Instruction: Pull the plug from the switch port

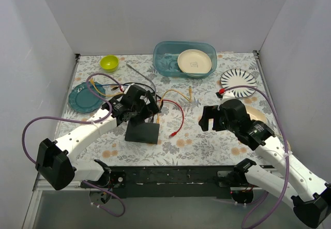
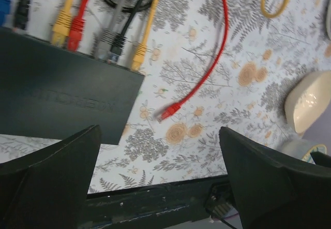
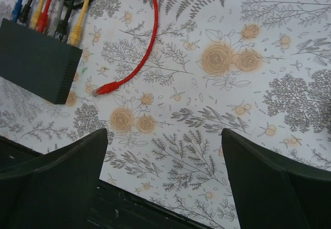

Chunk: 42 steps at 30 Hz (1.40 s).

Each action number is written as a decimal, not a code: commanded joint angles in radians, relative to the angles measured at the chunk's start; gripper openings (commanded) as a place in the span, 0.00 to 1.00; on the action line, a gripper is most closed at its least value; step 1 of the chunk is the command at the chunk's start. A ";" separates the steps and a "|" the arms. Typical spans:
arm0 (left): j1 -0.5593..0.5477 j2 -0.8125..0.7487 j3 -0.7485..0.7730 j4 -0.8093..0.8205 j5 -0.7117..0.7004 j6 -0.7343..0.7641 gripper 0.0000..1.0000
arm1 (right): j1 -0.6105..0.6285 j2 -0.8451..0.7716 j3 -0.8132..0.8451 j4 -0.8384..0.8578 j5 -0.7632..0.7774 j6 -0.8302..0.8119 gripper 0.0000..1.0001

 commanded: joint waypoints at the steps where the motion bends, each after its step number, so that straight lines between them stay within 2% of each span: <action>1: 0.074 -0.013 0.057 -0.169 -0.142 -0.042 0.98 | 0.004 0.048 0.026 0.120 -0.144 -0.035 0.98; 3: 0.128 -0.027 0.046 -0.182 -0.131 -0.039 0.98 | 0.005 0.108 0.054 0.154 -0.190 -0.027 0.99; 7: 0.350 -0.039 -0.023 -0.170 -0.069 -0.025 0.98 | 0.008 0.249 0.105 0.183 -0.221 -0.006 0.99; 10: 0.375 0.002 -0.042 -0.144 -0.081 -0.019 0.98 | 0.017 0.353 0.119 0.254 -0.249 0.019 0.98; 15: 0.420 0.057 -0.129 -0.001 0.002 -0.001 0.97 | 0.036 0.553 0.172 0.329 -0.313 0.068 0.97; 19: 0.424 0.113 -0.167 0.041 0.037 0.022 0.91 | 0.053 0.691 0.258 0.337 -0.335 0.083 0.96; 23: 0.424 0.084 -0.236 0.067 0.057 0.033 0.85 | 0.059 0.751 0.315 0.344 -0.333 0.085 0.94; 24: 0.424 0.076 -0.250 0.071 0.062 0.035 0.82 | 0.060 0.762 0.326 0.344 -0.332 0.083 0.93; 25: 0.424 0.071 -0.282 0.079 0.079 0.044 0.74 | 0.060 0.788 0.338 0.343 -0.333 0.076 0.92; 27: 0.423 0.051 -0.318 0.100 0.126 0.050 0.67 | 0.060 0.815 0.384 0.334 -0.341 0.070 0.91; 28: 0.420 0.044 -0.334 0.108 0.157 0.056 0.60 | 0.060 0.846 0.399 0.331 -0.347 0.067 0.91; 32: 0.410 0.022 -0.410 0.149 0.224 0.074 0.49 | 0.066 0.895 0.430 0.328 -0.358 0.073 0.90; 36: 0.366 0.030 -0.419 0.191 0.270 0.097 0.47 | 0.076 0.923 0.428 0.335 -0.364 0.077 0.89; 42: 0.233 0.142 -0.350 0.239 0.272 0.113 0.48 | 0.083 0.955 0.425 0.335 -0.345 0.067 0.86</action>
